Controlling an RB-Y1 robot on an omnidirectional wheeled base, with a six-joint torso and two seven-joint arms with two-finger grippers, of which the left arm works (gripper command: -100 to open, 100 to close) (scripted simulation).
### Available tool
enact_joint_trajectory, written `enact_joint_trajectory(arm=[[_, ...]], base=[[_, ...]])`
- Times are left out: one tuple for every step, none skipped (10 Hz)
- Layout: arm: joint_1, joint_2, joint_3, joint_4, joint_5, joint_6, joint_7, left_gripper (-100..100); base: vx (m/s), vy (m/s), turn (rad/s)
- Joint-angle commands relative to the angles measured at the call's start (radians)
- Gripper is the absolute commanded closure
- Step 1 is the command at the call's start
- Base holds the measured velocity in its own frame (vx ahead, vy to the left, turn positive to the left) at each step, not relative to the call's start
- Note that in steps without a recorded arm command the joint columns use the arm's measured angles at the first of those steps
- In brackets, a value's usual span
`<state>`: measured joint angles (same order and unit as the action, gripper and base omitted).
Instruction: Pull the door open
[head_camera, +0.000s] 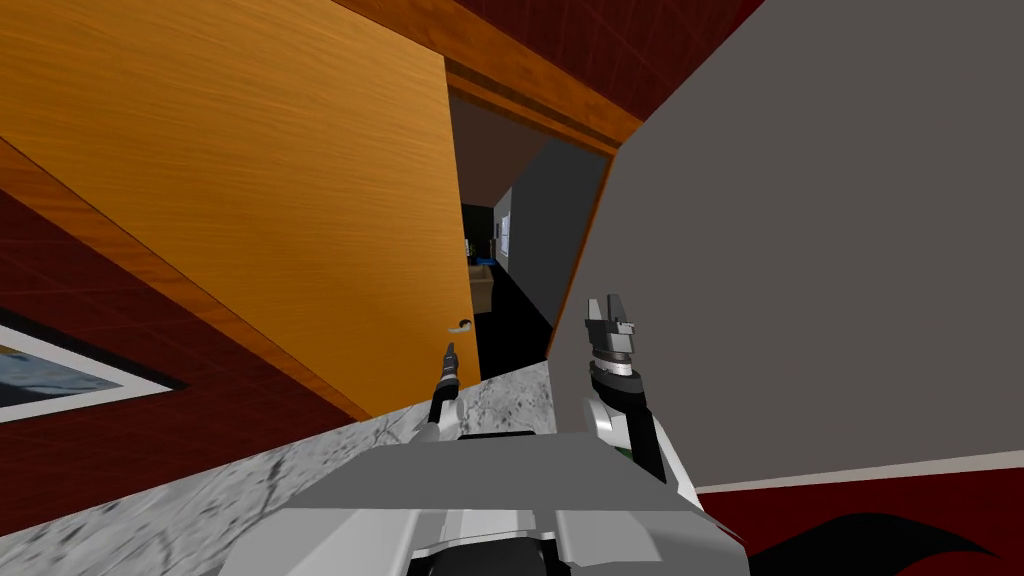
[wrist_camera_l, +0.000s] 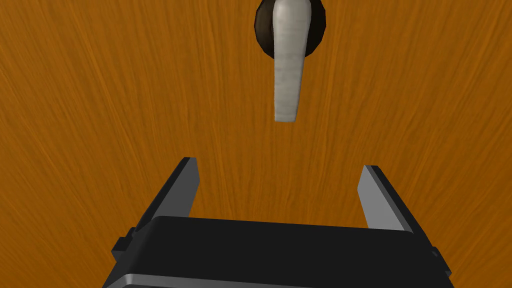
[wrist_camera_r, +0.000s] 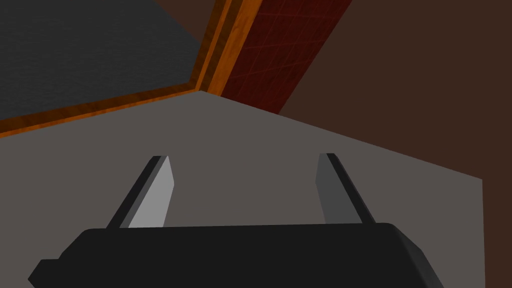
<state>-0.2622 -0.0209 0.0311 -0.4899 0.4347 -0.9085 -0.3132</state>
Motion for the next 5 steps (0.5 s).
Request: enact_joint_trajectory(arm=[[0.01,0.028,-0.001,-0.005,-0.003,0.009,0.009,-100],[0.013,0.051,0.0,-0.001,-0.005,0.014,0.018,-100],[0.013,0.051,0.0,-0.001,-0.005,0.014,0.018,-100],[0.018,0.08,0.0,0.003,-0.007,0.02,0.03,-100],[0.02,0.097,0.001,0.006,-0.009,0.024,0.038,-100]], base=[[0.014,-0.013,0.04],[0.009,-0.013,0.039],[0.004,-0.011,0.009],[0.004,-0.011,0.025],[0.006,-0.01,0.021]])
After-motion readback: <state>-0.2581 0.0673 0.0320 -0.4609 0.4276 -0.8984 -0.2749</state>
